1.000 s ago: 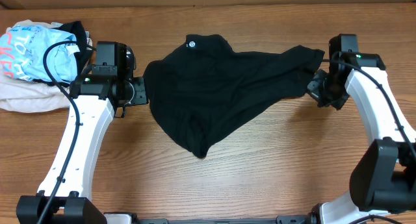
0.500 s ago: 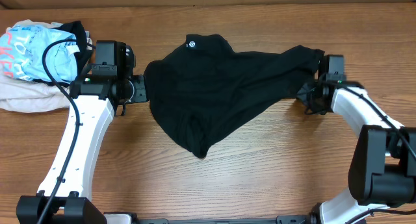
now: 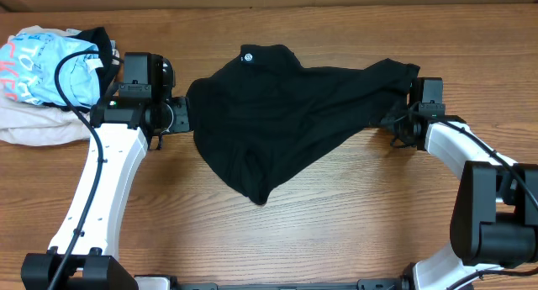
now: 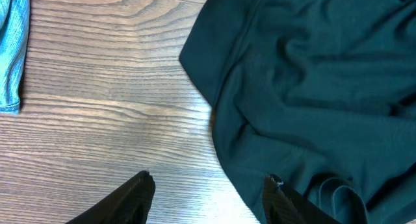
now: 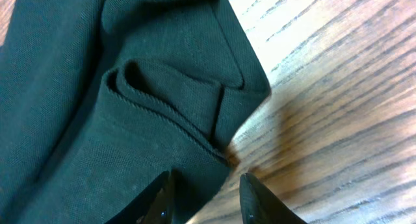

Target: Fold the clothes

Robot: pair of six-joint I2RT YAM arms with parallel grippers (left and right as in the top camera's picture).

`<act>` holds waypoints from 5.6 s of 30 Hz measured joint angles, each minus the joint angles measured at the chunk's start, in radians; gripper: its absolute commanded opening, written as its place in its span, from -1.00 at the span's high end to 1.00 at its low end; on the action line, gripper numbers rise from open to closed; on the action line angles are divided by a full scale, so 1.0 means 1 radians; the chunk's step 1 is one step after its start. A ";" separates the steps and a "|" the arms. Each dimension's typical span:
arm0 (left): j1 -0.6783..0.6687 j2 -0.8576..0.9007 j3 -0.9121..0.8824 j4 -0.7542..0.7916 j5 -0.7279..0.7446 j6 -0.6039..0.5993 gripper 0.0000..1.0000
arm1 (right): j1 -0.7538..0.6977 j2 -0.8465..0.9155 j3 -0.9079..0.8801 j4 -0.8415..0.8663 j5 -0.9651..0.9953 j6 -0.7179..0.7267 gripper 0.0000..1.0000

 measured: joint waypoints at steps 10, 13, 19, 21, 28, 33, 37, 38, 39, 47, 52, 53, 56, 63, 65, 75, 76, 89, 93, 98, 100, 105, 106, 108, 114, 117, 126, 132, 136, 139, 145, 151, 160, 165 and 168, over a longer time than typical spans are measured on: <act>0.000 0.000 0.000 0.000 0.000 0.000 -0.19 | 0.000 0.032 0.000 -0.002 -0.005 0.008 0.85; 0.000 0.000 0.000 0.000 0.000 0.000 -0.19 | 0.000 0.032 0.000 -0.002 -0.005 0.009 0.92; 0.000 0.000 0.000 0.000 -0.007 0.000 -0.19 | 0.000 0.032 0.004 -0.023 -0.008 0.008 0.92; 0.000 0.000 0.000 0.000 -0.011 0.000 -0.22 | 0.000 0.031 0.023 -0.078 -0.014 0.009 0.92; 0.000 0.000 0.000 0.017 -0.035 0.000 -0.31 | 0.000 -0.104 0.155 -0.457 -0.034 0.002 0.92; 0.000 0.000 0.000 0.023 -0.049 0.004 -0.33 | 0.000 -0.254 0.200 -0.759 -0.045 0.000 0.93; 0.000 0.000 0.000 0.023 -0.076 0.008 -0.36 | 0.000 -0.283 0.200 -0.990 -0.045 0.002 0.92; 0.000 0.000 0.000 0.023 -0.082 0.011 -0.36 | 0.000 -0.283 0.198 -1.023 -0.045 0.003 0.92; 0.000 0.000 0.000 0.023 -0.087 0.016 -0.36 | 0.000 -0.283 0.196 -1.057 -0.045 0.008 0.93; 0.000 0.000 0.000 0.006 -0.102 0.035 -0.36 | 0.000 -0.297 0.126 -1.181 -0.090 0.089 0.93; 0.000 0.000 0.000 -0.001 -0.103 0.055 -0.13 | 0.000 -0.420 0.118 -1.241 -0.105 0.126 0.93; 0.000 0.000 0.000 -0.011 -0.097 0.055 -0.10 | 0.000 -0.455 0.118 -1.249 -0.106 0.132 0.93; 0.000 0.000 -0.002 -0.043 -0.045 0.061 -0.10 | 0.000 -0.579 0.118 -1.282 -0.106 0.140 0.93; -0.039 0.000 -0.091 0.023 0.178 0.078 -0.39 | 0.000 -0.755 0.116 -1.299 -0.106 0.154 0.93; -0.080 0.000 -0.135 0.064 0.213 0.089 -0.46 | 0.000 -0.762 0.110 -1.293 -0.106 0.155 0.92; -0.307 0.037 -0.188 0.313 0.250 0.111 -0.53 | 0.000 -0.759 0.099 -1.254 -0.106 0.157 0.93; -0.321 0.053 -0.188 0.325 0.249 0.113 -0.54 | 0.000 -0.759 0.099 -1.250 -0.105 0.156 0.92; -0.365 0.216 -0.192 0.311 0.227 0.114 -0.46 | 0.000 -0.759 0.099 -1.236 -0.101 0.156 0.92; -0.365 0.216 -0.192 0.249 0.218 0.114 -0.35 | 0.000 -0.759 0.099 -1.228 -0.100 0.157 0.92; -0.365 0.216 -0.193 0.210 0.213 0.116 0.06 | 0.000 -0.759 0.099 -1.212 -0.101 0.156 0.92; -0.365 0.216 -0.192 0.211 0.211 0.111 0.26 | 0.000 -0.759 0.099 -1.210 -0.100 0.157 0.93; -0.365 0.216 -0.192 0.240 0.210 0.105 0.70 | 0.000 -0.759 0.099 -1.199 -0.100 0.157 0.93; -0.365 0.216 -0.192 0.241 0.209 0.100 0.92 | 0.000 -0.759 0.099 -1.197 -0.100 0.156 0.92; -0.365 0.216 -0.192 0.239 0.203 0.098 0.92 | 0.000 -0.759 0.099 -1.189 -0.101 0.156 0.92; -0.349 0.217 -0.177 0.119 0.175 0.060 0.92 | 0.000 -0.759 0.099 -1.151 -0.100 0.156 0.93; -0.312 0.217 -0.128 0.020 0.168 0.048 0.92 | 0.000 -0.759 0.099 -1.143 -0.100 0.154 0.92; -0.256 0.217 -0.058 0.033 0.209 0.037 -0.27 | 0.000 -0.759 0.099 -1.121 -0.096 0.139 0.93; -0.297 0.219 -0.057 0.135 0.251 0.111 -0.39 | 0.000 -0.759 0.098 -1.118 -0.092 0.137 0.92; -0.339 0.253 -0.057 0.167 0.264 0.165 -0.34 | 0.000 -0.759 0.098 -1.118 -0.092 0.135 0.93; -0.352 0.323 -0.057 0.161 0.268 0.192 -0.19 | 0.000 -0.759 0.098 -1.122 -0.092 0.135 0.93; -0.353 0.384 -0.057 0.140 0.267 0.210 0.30 | 0.000 -0.759 0.098 -1.126 -0.092 0.135 0.93; -0.353 0.384 -0.049 0.098 0.267 0.212 0.92 | 0.000 -0.759 0.098 -1.126 -0.092 0.134 0.93; -0.317 0.385 0.203 -0.371 0.174 0.082 0.92 | 0.000 -0.759 0.098 -1.116 -0.090 0.134 0.92; -0.276 0.384 0.277 -0.610 0.051 -0.025 0.91 | 0.000 -0.759 0.098 -1.135 -0.088 0.135 0.92; -0.259 0.384 0.277 -0.689 -0.019 -0.091 0.91 | 0.000 -0.759 0.098 -1.169 -0.074 0.133 0.93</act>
